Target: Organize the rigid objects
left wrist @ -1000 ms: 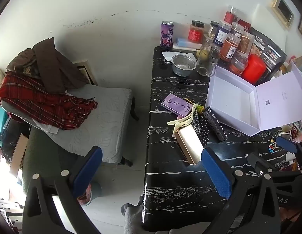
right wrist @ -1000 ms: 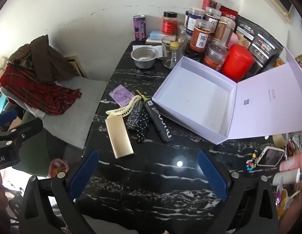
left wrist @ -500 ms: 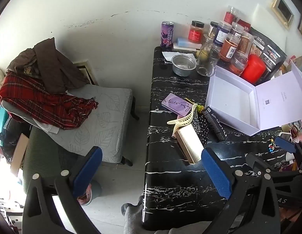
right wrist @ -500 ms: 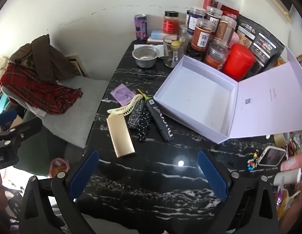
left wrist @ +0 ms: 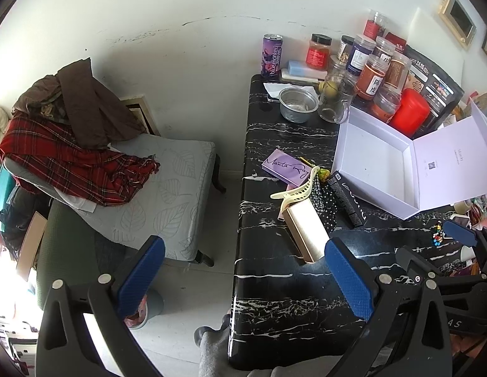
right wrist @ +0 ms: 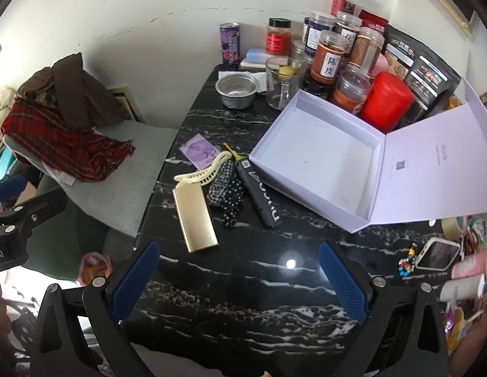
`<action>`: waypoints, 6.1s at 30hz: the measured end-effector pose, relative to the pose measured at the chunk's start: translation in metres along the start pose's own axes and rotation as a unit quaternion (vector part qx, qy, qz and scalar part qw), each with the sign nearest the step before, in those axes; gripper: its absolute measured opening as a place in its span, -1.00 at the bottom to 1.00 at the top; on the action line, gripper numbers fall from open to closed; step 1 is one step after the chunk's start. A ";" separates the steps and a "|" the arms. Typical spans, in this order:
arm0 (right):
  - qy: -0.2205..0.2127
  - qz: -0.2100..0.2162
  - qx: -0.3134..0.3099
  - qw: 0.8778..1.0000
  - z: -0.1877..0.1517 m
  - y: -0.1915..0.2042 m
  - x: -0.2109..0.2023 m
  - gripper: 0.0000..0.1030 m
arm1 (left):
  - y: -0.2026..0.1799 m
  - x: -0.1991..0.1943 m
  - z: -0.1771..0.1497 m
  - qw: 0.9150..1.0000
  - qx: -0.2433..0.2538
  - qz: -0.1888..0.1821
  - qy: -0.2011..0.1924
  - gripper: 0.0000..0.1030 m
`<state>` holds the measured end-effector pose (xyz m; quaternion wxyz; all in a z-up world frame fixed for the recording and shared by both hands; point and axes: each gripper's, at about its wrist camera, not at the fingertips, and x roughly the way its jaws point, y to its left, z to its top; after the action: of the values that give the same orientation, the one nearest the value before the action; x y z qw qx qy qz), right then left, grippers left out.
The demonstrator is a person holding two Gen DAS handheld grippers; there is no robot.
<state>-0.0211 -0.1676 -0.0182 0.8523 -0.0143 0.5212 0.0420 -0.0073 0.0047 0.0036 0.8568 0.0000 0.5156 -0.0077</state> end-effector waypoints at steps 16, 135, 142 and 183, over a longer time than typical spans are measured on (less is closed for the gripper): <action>0.003 -0.001 0.004 1.000 0.000 -0.003 0.001 1.00 | -0.003 0.001 -0.001 1.000 0.001 0.000 0.001 1.00; 0.133 0.135 -0.029 0.982 0.031 -0.053 0.196 -0.64 | -0.057 0.201 -0.013 0.973 -0.048 -0.098 0.202 -0.15; 0.125 0.128 -0.022 0.984 0.023 -0.046 0.178 -0.64 | -0.051 0.181 -0.010 0.977 -0.040 -0.101 0.182 -0.15; 0.073 0.058 0.024 0.995 0.048 -0.096 0.092 -0.64 | -0.129 0.129 0.095 0.985 0.083 -0.142 0.055 -0.15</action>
<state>0.0717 -0.2545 -0.0795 0.8079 0.0333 0.5831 0.0778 0.1358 -0.1268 -0.0650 0.8143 -0.0021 0.5543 -0.1721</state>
